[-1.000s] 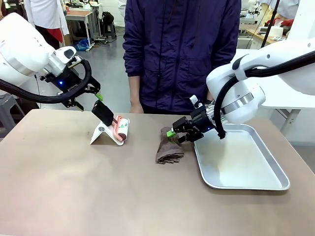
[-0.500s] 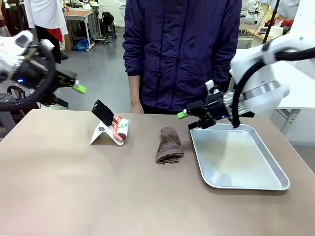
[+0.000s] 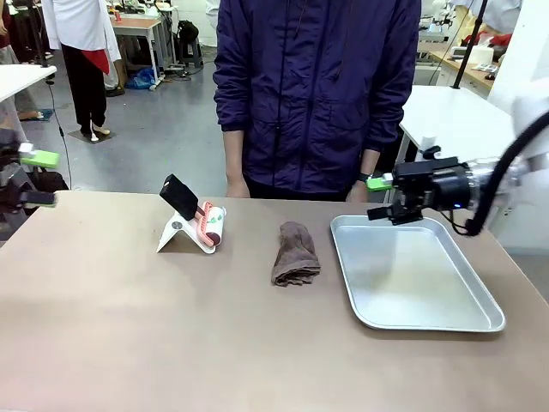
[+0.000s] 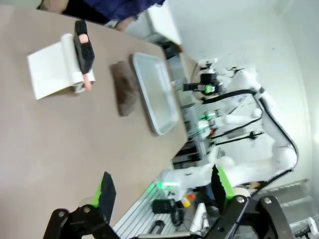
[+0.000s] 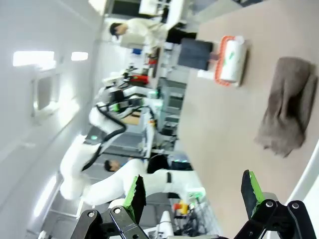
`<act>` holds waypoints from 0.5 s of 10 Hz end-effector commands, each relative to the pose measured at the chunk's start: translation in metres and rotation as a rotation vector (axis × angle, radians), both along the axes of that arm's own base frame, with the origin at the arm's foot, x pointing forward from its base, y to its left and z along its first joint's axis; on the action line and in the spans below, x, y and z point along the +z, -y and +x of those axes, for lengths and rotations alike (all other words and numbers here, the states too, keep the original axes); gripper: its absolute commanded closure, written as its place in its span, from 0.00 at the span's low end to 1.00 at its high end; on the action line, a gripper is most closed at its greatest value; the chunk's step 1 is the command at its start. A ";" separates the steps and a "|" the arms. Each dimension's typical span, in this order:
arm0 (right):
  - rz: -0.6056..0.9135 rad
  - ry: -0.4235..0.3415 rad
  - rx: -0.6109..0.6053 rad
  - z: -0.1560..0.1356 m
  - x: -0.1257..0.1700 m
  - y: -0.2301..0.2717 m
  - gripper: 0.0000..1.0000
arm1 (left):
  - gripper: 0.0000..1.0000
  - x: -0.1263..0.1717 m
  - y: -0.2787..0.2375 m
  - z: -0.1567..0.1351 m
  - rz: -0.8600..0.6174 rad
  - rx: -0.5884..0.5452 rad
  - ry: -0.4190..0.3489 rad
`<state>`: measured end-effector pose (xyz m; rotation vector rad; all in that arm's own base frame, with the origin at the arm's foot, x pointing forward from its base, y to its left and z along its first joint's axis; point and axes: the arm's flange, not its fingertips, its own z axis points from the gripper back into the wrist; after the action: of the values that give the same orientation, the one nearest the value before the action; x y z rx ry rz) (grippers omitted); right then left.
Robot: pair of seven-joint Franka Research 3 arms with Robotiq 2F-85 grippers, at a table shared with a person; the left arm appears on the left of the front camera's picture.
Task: Clean the surface of the table.
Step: Return the Lint Roller and towel to their original positions.
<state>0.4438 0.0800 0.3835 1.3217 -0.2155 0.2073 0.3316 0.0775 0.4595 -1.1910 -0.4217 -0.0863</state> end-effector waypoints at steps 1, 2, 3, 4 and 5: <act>0.033 0.024 -0.022 -0.031 0.009 0.029 0.00 | 0.00 -0.035 -0.041 -0.001 -0.212 -0.004 0.040; 0.036 0.027 -0.019 -0.038 0.015 0.039 0.00 | 0.00 -0.047 -0.055 0.008 -0.280 -0.006 0.048; 0.035 0.018 -0.042 -0.041 0.019 0.045 0.00 | 0.00 -0.054 -0.057 0.019 -0.260 -0.040 0.100; 0.055 0.025 -0.083 -0.045 0.022 0.052 0.00 | 0.00 -0.059 -0.055 0.027 -0.214 -0.062 0.115; 0.094 0.034 -0.174 -0.049 0.021 0.059 0.00 | 0.00 -0.063 -0.053 0.034 -0.166 -0.091 0.101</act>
<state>0.4026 0.0218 0.4037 1.3645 -0.3064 0.1418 0.3502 0.1297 0.3938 -1.4180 -0.4816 -0.1351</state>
